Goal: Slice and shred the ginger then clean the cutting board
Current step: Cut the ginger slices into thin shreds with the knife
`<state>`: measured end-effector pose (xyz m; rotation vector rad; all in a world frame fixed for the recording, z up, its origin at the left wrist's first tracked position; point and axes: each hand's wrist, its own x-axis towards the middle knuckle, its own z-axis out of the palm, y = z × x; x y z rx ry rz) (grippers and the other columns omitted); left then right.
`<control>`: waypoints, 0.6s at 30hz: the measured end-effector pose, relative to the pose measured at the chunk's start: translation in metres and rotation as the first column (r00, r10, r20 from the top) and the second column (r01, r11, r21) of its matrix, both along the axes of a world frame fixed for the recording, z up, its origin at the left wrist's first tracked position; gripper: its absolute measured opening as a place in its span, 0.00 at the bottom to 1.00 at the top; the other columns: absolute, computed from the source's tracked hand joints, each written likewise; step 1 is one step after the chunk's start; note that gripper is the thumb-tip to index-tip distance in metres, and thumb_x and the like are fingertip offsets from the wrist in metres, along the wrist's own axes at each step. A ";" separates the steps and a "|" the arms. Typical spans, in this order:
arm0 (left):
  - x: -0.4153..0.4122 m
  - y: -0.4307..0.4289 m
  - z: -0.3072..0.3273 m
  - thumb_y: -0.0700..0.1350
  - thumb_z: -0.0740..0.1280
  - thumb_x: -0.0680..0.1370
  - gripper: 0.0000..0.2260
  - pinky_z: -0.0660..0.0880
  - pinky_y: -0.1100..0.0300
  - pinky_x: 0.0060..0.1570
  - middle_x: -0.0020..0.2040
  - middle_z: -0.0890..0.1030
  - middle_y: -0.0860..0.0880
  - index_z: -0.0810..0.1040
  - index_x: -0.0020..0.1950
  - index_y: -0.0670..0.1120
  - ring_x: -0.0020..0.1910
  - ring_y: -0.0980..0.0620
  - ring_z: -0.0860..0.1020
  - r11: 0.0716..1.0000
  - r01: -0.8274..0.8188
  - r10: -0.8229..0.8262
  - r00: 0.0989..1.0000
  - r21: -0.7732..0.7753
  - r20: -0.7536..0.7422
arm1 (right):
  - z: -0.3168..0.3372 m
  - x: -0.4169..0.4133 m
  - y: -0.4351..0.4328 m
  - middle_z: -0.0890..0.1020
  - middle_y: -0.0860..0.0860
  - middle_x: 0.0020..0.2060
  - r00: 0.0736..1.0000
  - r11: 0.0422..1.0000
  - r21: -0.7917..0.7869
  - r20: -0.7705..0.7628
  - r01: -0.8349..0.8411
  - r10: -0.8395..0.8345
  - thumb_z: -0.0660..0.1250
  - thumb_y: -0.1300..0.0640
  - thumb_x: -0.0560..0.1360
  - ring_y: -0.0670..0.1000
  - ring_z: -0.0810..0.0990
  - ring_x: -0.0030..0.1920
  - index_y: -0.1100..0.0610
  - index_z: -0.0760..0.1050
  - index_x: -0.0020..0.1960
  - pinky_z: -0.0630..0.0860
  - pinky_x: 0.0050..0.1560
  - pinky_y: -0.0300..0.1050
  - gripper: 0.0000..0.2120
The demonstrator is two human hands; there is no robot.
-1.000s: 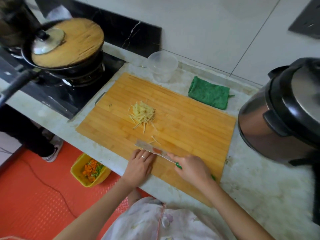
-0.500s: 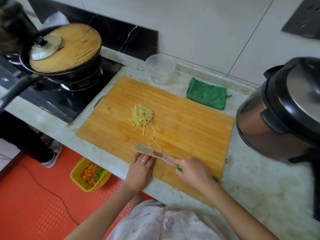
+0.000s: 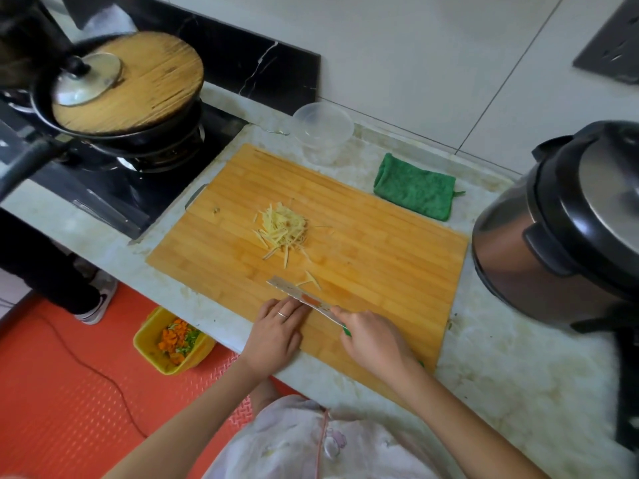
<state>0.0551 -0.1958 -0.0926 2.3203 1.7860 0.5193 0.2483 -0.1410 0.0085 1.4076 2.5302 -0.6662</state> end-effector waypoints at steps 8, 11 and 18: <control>-0.004 0.003 0.002 0.43 0.57 0.73 0.24 0.63 0.52 0.60 0.65 0.74 0.45 0.71 0.69 0.43 0.63 0.48 0.71 0.998 0.047 -0.046 0.999 -0.048 0.028 | 0.000 -0.005 0.028 0.70 0.47 0.25 0.959 0.969 -0.197 -0.210 0.150 -0.191 0.61 0.59 0.76 0.46 0.68 0.26 0.54 0.80 0.54 0.65 0.27 0.44 0.11; -0.003 0.001 0.001 0.43 0.57 0.73 0.25 0.63 0.52 0.60 0.66 0.70 0.45 0.68 0.71 0.43 0.63 0.48 0.71 0.998 0.038 -0.037 0.999 -0.040 0.026 | 0.001 0.001 0.030 0.68 0.47 0.23 0.938 0.968 -0.160 -0.261 0.193 -0.230 0.61 0.57 0.78 0.47 0.67 0.25 0.45 0.80 0.49 0.62 0.30 0.44 0.12; -0.005 0.001 -0.003 0.45 0.57 0.73 0.24 0.63 0.52 0.61 0.65 0.71 0.44 0.68 0.69 0.43 0.60 0.47 0.71 0.998 0.046 -0.046 0.999 -0.043 -0.002 | -0.001 0.001 0.015 0.83 0.55 0.44 1.000 1.000 0.001 -0.015 0.013 -0.013 0.58 0.49 0.79 0.57 0.81 0.44 0.39 0.68 0.69 0.70 0.36 0.45 0.19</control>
